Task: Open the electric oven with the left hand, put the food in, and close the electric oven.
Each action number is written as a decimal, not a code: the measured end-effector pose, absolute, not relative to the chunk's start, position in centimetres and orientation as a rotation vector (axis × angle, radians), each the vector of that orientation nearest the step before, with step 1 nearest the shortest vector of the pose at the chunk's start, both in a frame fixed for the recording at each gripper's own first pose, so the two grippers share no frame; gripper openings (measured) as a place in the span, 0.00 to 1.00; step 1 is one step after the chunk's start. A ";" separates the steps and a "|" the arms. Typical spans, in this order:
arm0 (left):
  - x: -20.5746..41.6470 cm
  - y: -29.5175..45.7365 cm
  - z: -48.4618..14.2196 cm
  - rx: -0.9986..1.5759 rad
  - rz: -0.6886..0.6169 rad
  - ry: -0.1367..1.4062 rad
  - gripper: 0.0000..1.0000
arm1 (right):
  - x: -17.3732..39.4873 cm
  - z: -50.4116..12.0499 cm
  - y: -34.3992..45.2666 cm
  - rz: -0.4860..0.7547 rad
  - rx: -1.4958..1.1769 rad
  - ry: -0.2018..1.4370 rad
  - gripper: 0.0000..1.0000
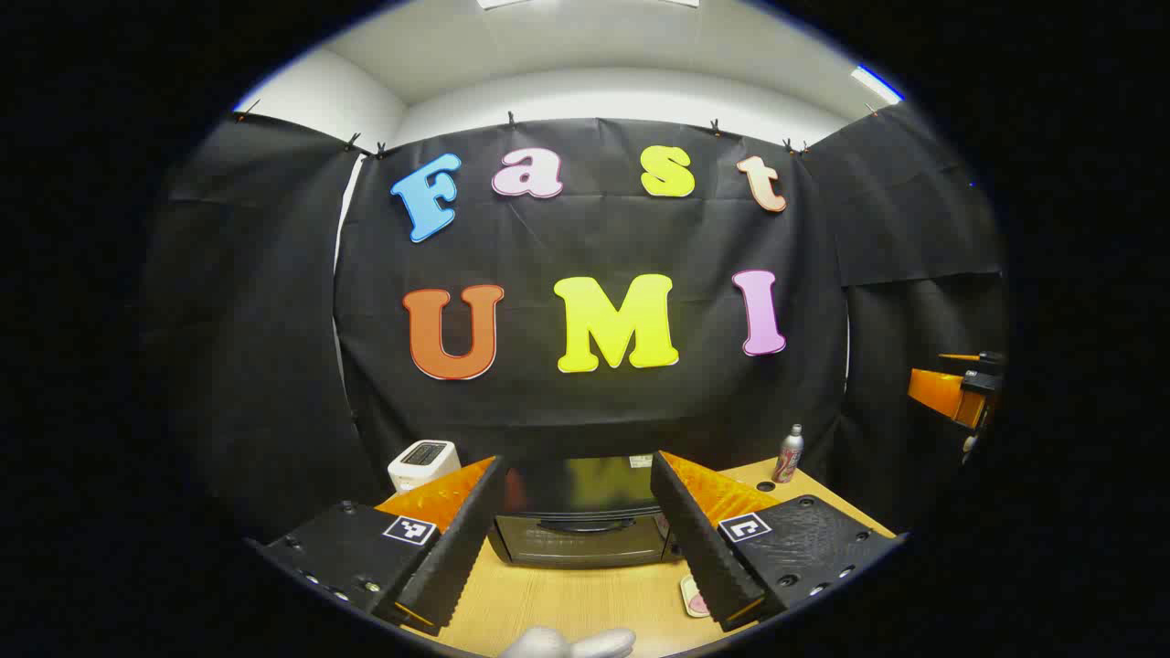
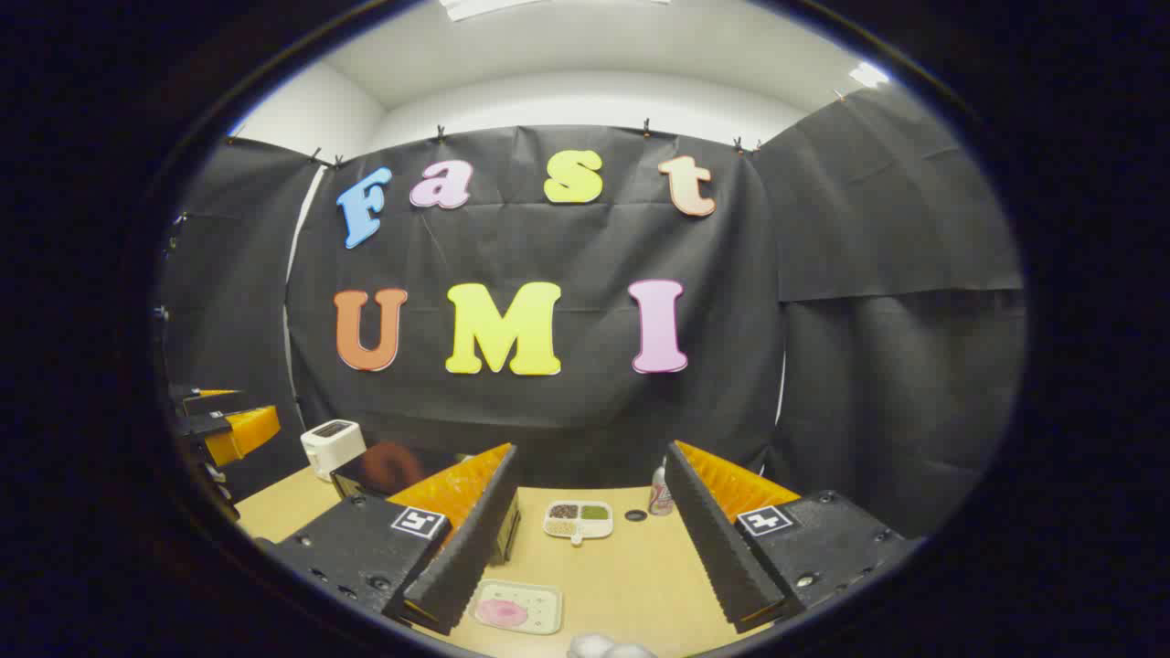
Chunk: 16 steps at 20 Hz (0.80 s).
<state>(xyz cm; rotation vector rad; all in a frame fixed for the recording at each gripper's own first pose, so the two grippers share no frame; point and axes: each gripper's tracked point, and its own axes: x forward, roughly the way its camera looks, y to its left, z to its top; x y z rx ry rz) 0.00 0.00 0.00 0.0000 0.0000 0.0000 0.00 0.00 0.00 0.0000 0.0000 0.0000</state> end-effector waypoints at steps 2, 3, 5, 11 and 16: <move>0.4 -0.1 -0.3 -0.006 -0.002 0.002 0.96 | 0.3 -0.1 0.1 0.002 -0.006 0.003 0.96; 0.5 -0.2 -0.2 -0.015 -0.006 0.000 0.96 | 0.4 -0.1 0.2 0.002 -0.004 0.003 0.96; 1.1 -0.1 -0.6 -0.021 -0.006 0.004 0.96 | 0.7 -0.2 0.2 0.000 -0.005 0.004 0.96; 2.5 0.1 -1.5 -0.011 -0.006 0.007 0.96 | 1.1 -0.4 0.1 -0.017 -0.011 0.003 0.96; 4.7 -0.3 -3.6 -0.020 -0.015 0.022 0.96 | 1.1 -0.6 -0.1 -0.028 -0.016 0.015 0.96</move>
